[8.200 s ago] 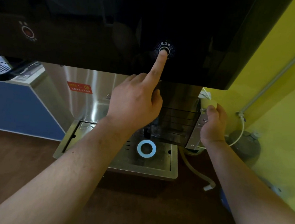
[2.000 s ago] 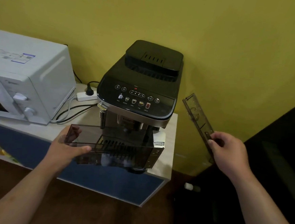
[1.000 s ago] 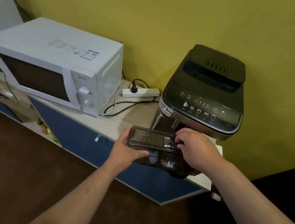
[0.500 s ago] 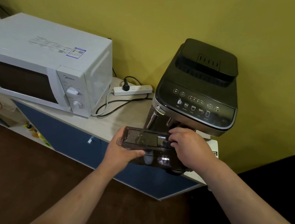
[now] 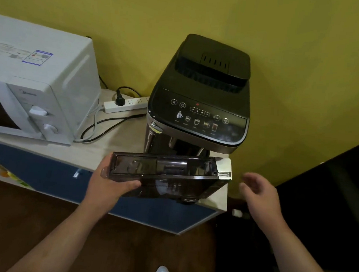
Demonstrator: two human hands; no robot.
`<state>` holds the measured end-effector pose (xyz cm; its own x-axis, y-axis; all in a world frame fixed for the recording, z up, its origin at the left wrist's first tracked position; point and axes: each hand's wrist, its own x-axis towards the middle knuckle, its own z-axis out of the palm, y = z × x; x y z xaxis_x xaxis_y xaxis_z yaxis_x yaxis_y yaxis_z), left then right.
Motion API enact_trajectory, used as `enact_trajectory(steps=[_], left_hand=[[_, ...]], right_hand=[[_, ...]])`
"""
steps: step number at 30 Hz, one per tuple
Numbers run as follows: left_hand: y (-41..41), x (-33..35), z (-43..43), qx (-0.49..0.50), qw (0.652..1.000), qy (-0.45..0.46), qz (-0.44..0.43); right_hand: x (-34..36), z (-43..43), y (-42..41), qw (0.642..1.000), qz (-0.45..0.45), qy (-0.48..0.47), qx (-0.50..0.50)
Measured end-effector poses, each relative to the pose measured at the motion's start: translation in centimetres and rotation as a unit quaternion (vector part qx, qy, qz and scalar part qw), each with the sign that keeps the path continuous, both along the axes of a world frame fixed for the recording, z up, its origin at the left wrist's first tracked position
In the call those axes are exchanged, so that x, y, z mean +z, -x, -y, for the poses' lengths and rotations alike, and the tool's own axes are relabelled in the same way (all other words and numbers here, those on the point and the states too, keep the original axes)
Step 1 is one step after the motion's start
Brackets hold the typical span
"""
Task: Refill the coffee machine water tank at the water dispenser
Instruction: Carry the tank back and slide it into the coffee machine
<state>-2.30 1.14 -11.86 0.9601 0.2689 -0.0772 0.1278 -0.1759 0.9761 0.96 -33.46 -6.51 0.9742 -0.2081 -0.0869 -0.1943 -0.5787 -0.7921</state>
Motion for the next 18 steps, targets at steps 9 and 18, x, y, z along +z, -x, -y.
enact_trajectory(steps=[9,18], left_hand=[[0.1,0.4,0.0,0.007,0.999,-0.036,-0.032],[-0.3,1.4,0.5,0.0,0.998,-0.048,-0.031]], right_hand=[[-1.7,0.0,-6.4,0.944,-0.2,-0.077,0.251],[-2.0,0.7,-8.2,0.915,-0.223,-0.076,0.327]])
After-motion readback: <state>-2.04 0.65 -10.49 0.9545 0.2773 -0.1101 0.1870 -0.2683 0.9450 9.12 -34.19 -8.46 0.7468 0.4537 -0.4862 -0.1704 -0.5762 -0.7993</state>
